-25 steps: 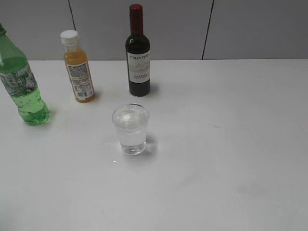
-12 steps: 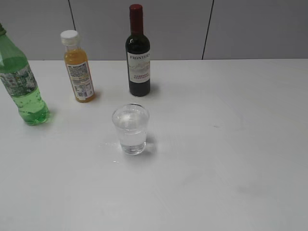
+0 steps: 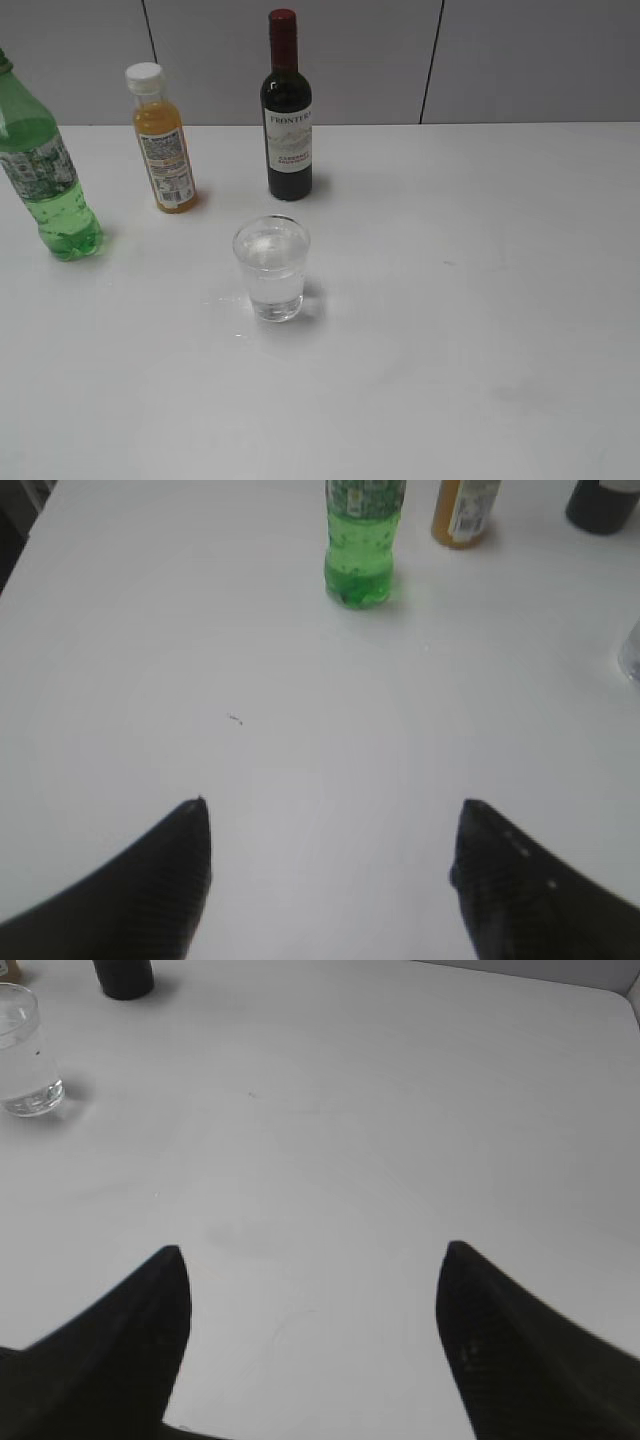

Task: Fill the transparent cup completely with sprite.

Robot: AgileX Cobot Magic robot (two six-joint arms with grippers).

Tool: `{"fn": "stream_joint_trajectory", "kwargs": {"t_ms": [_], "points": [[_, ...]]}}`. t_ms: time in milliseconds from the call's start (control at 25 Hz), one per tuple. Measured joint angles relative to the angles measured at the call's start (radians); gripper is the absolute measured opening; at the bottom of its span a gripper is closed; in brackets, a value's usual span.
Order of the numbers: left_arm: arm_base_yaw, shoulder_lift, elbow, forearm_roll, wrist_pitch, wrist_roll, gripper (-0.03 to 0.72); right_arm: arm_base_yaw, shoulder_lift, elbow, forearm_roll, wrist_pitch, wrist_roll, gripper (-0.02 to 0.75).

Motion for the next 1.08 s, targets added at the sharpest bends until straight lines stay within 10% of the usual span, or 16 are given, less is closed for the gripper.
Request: {"fn": "stream_joint_trajectory", "kwargs": {"t_ms": [1080], "points": [[0.000, -0.066, 0.001, 0.008, 0.006, -0.003, 0.568, 0.000, 0.000, 0.000, 0.001, 0.000, 0.001, 0.582]]}}
